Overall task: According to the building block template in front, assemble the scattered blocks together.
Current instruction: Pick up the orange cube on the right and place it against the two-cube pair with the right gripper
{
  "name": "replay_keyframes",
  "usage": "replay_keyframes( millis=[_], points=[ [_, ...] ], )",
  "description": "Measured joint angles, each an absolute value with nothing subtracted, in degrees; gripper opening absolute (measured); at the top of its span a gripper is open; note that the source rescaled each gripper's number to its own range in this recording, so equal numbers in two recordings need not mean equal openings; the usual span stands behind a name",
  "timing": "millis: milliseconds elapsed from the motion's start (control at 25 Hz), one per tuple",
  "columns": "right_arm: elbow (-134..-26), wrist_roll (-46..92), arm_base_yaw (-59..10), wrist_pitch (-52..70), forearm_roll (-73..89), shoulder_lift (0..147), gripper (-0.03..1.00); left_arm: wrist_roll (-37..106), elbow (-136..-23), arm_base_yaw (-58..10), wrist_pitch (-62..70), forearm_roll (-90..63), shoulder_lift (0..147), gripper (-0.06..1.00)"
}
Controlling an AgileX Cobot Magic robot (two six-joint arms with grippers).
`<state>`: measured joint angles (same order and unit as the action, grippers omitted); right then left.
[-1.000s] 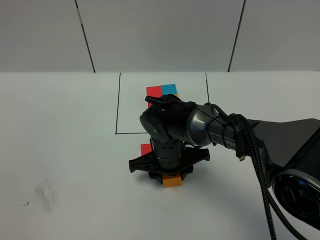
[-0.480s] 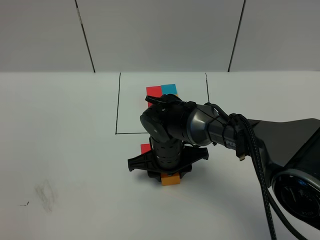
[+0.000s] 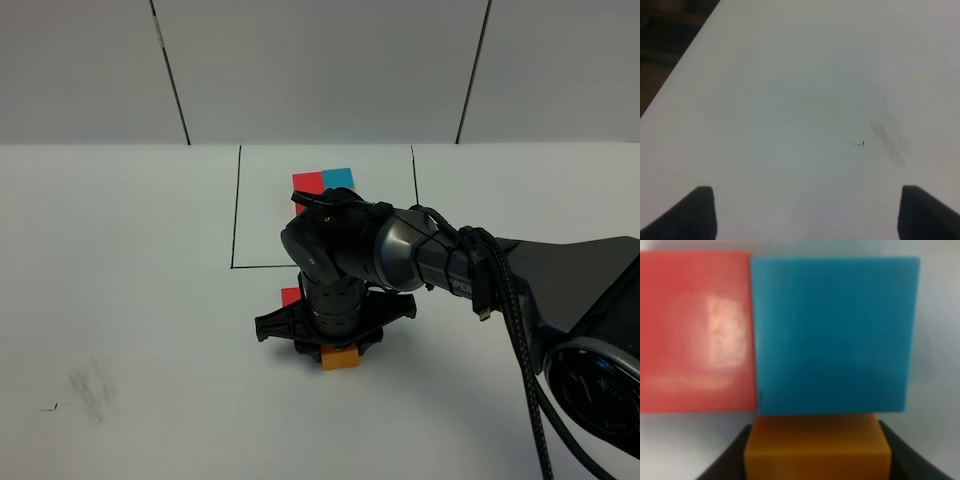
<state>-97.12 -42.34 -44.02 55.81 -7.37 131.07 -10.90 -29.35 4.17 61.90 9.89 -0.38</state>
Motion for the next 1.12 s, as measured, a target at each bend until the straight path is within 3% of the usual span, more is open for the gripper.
replay_keyframes(
  millis=[1120],
  points=[
    [-97.38,-42.12,-43.23,54.56,-7.4,131.39,0.33,-10.9,-29.35,4.17,61.9,9.89,-0.38,0.73]
  ],
)
